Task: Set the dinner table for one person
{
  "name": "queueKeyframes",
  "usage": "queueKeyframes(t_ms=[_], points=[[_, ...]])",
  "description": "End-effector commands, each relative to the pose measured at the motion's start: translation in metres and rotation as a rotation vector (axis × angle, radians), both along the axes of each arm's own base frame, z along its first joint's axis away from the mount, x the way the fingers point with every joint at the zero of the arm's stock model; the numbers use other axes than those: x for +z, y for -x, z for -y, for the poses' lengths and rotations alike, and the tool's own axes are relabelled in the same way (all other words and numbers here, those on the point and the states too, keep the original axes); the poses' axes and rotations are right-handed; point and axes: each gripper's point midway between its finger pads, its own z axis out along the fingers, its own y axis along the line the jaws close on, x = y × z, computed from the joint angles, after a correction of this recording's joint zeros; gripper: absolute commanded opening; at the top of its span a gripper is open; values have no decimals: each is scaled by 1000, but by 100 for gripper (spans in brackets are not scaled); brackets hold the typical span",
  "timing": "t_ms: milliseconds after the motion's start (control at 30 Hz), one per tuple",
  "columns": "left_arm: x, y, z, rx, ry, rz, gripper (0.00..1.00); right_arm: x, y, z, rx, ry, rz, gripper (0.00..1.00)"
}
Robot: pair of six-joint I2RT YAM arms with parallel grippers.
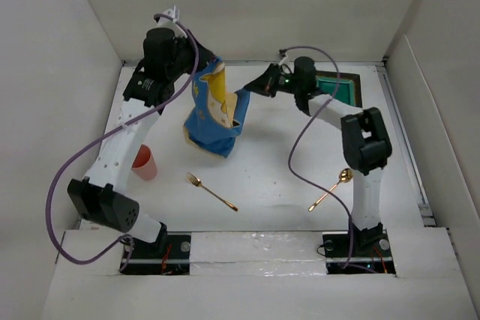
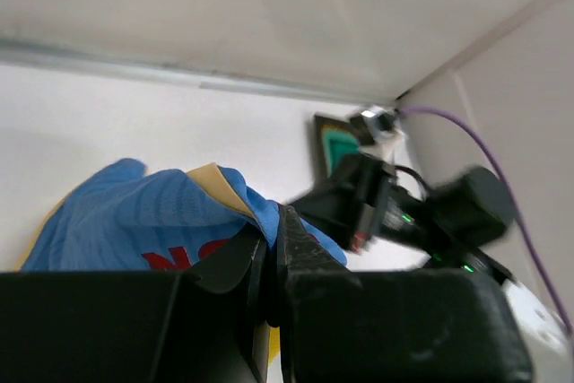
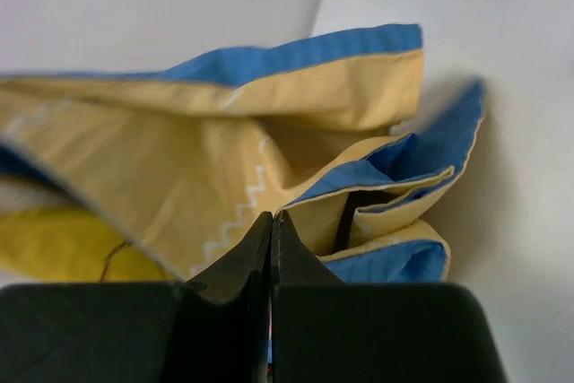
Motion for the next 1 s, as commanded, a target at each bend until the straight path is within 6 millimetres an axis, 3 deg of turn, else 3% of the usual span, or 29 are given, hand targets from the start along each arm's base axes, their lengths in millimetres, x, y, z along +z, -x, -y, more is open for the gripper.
queueKeyframes(t_ms=[0, 33, 67, 133, 167, 200, 233, 267, 300, 333, 367, 400, 433, 500, 533, 600, 633, 700, 733, 767, 900, 967], points=[[88, -13, 14, -42, 135, 196, 0, 109, 16, 43, -36, 2, 289, 0], [121, -8, 13, -42, 165, 257, 0, 123, 21, 53, -58, 24, 316, 0], [130, -10, 7, -25, 173, 271, 0, 147, 36, 71, -90, 59, 338, 0], [147, -8, -6, -14, 221, 295, 0, 163, 45, 93, -152, 140, 425, 0], [152, -3, -23, 0, 234, 307, 0, 176, 66, 106, -176, 164, 456, 0], [152, -1, -31, 7, 250, 318, 0, 168, 72, 120, -203, 210, 451, 0], [113, -8, -37, 23, 239, 242, 0, 158, 86, 125, -210, 238, 425, 0], [114, 6, -47, 37, 237, 261, 0, 145, 97, 132, -231, 270, 397, 0], [93, 5, -61, 73, 221, 227, 0, 121, 121, 140, -274, 320, 372, 0], [33, 1, -70, 106, 198, 112, 0, 103, 132, 148, -305, 347, 335, 0], [31, 17, -73, 86, 219, 134, 0, 85, 146, 149, -313, 356, 307, 0], [6, 17, -91, 121, 228, 101, 0, 42, 170, 158, -336, 366, 215, 0], [-46, 27, -94, 117, 241, 17, 0, 24, 183, 157, -344, 344, 171, 0], [-93, 33, -102, 128, 266, -66, 0, -20, 207, 167, -347, 390, 69, 0], [-135, 40, -103, 135, 268, -149, 0, -42, 222, 173, -349, 418, 33, 3], [-168, 40, -99, 117, 275, -220, 0, -65, 236, 182, -376, 475, -25, 19], [-189, 44, -96, 104, 287, -273, 0, -68, 241, 186, -392, 478, -25, 33], [-208, 43, -87, 59, 317, -320, 0, -76, 245, 196, -421, 538, -57, 46], [-215, 43, -86, 59, 333, -341, 0, -74, 245, 198, -430, 550, -55, 57], [-220, 41, -85, 56, 336, -351, 0, -70, 244, 200, -431, 563, -55, 60], [-220, 40, -80, 45, 307, -351, 0, -74, 242, 202, -431, 601, -114, 66], [-219, 41, -78, 33, 281, -355, 0, -84, 246, 201, -418, 618, -166, 62]])
